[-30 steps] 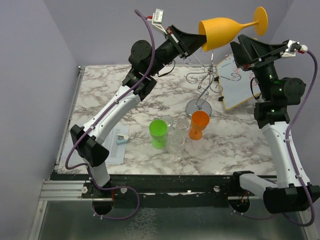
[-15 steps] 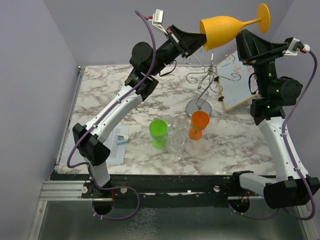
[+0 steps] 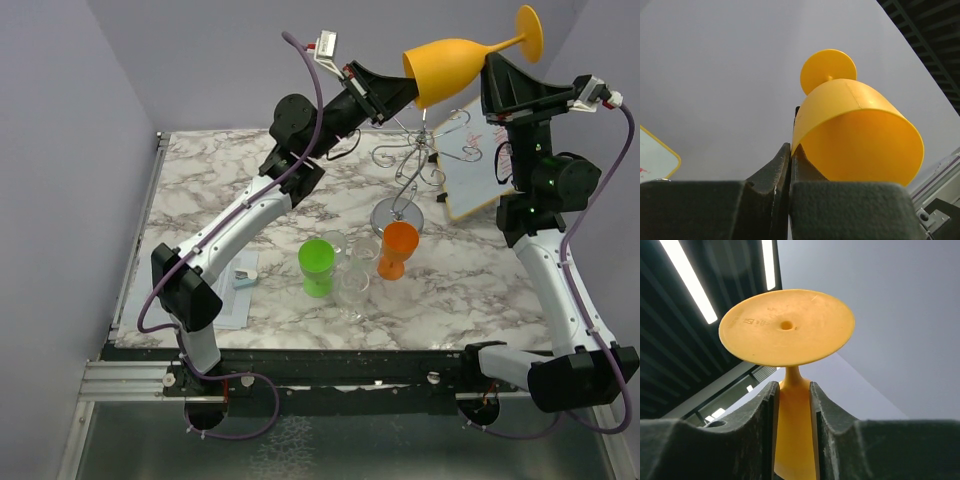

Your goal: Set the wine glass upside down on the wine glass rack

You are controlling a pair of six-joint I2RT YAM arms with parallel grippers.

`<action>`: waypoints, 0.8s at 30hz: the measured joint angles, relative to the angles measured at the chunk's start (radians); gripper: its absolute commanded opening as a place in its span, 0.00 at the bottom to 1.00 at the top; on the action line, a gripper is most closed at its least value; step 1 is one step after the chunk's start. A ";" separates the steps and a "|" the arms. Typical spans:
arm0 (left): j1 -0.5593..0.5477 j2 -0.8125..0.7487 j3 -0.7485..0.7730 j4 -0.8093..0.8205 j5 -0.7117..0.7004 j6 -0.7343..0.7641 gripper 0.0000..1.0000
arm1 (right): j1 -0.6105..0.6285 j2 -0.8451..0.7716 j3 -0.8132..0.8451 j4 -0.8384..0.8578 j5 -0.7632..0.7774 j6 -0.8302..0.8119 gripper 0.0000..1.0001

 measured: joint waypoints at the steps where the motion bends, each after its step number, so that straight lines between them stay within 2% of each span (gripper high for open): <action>1: 0.000 0.000 -0.005 0.007 0.000 0.000 0.00 | 0.000 0.000 0.000 0.001 0.006 -0.001 0.31; 5: -0.002 0.000 -0.029 0.038 0.000 0.000 0.00 | 0.001 0.001 0.000 0.000 0.016 -0.005 0.47; 8: -0.008 -0.002 -0.056 0.057 0.000 0.000 0.00 | 0.006 0.001 0.000 -0.006 0.021 -0.010 0.51; 13: -0.021 -0.003 -0.095 0.079 0.001 0.003 0.00 | 0.008 0.001 0.000 -0.036 0.033 -0.029 0.31; 16: -0.020 -0.009 -0.109 0.089 0.000 0.009 0.00 | 0.007 0.001 0.000 -0.039 0.047 -0.039 0.14; 18: -0.019 -0.016 -0.116 0.092 0.000 0.014 0.00 | 0.007 0.001 0.001 -0.035 0.062 -0.044 0.07; 21: -0.018 -0.031 -0.129 0.094 0.000 0.023 0.00 | 0.007 0.000 0.001 -0.034 0.069 -0.056 0.10; 24: -0.018 -0.035 -0.136 0.094 -0.003 0.027 0.00 | 0.007 0.000 0.001 -0.036 0.069 -0.061 0.23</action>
